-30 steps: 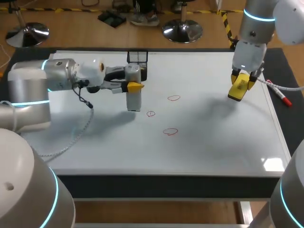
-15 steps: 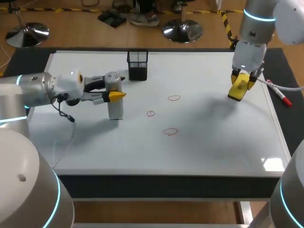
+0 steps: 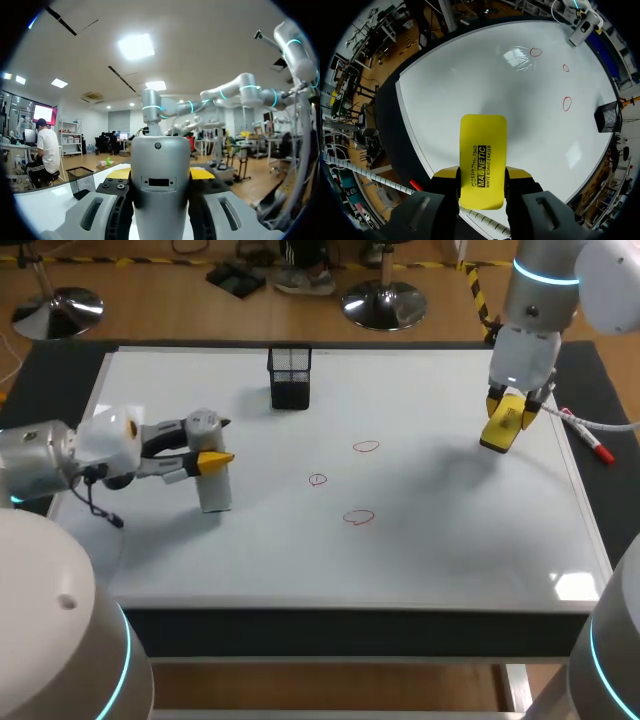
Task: Pick up the inspection probe, press it on each red-marked spot on the whiteboard one by one, put down the probe, pick up the eraser, and wipe off all the red marks.
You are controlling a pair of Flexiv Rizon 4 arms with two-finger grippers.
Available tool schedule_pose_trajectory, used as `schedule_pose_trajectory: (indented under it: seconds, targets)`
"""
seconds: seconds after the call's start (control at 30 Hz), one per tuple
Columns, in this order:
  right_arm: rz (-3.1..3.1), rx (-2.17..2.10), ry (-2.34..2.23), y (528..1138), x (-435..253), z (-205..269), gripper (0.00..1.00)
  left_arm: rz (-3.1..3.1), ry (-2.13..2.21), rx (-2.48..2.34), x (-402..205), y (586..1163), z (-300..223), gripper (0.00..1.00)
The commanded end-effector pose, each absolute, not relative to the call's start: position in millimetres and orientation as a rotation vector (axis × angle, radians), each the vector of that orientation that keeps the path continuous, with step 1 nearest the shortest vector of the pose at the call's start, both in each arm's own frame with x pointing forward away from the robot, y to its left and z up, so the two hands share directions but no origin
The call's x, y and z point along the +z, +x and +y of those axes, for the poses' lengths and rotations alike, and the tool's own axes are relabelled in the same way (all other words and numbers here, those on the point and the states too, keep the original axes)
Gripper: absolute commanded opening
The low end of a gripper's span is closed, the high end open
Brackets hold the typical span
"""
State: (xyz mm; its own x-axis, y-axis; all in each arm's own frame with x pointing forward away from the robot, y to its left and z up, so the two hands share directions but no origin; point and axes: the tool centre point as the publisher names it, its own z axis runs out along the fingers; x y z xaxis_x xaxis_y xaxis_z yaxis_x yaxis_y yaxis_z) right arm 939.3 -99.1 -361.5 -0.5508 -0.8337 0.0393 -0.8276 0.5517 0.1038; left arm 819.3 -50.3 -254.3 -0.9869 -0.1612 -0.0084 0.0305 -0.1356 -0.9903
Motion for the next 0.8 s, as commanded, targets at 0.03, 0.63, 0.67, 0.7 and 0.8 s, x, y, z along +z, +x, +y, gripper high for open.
schedule_pose_trajectory:
  seconds: [0.03, 0.63, 0.67, 0.7, 0.8]
  targets:
    - [-2.690, -0.108, 1.446, 939.7, -360.9, -99.5, 0.00, 1.941, -0.226, -2.233, -250.6, 803.1, -30.2, 0.00]
    - [-2.690, -0.108, 1.446, 939.7, -360.9, -99.5, 0.00, 1.890, -0.288, -2.204, -253.6, 789.1, 6.4, 0.00]
    - [-2.690, -0.108, 1.446, 939.7, -360.9, -99.5, 0.00, 1.889, -0.289, -2.203, -253.7, 789.1, 6.5, 0.00]
    - [-2.690, -0.108, 1.446, 939.7, -360.9, -99.5, 0.00, 1.887, -0.290, -2.202, -253.7, 789.2, 7.0, 0.00]
    - [-2.690, -0.108, 1.446, 939.7, -360.9, -99.5, 0.00, 1.874, -0.299, -2.203, -253.8, 790.0, 10.6, 0.00]
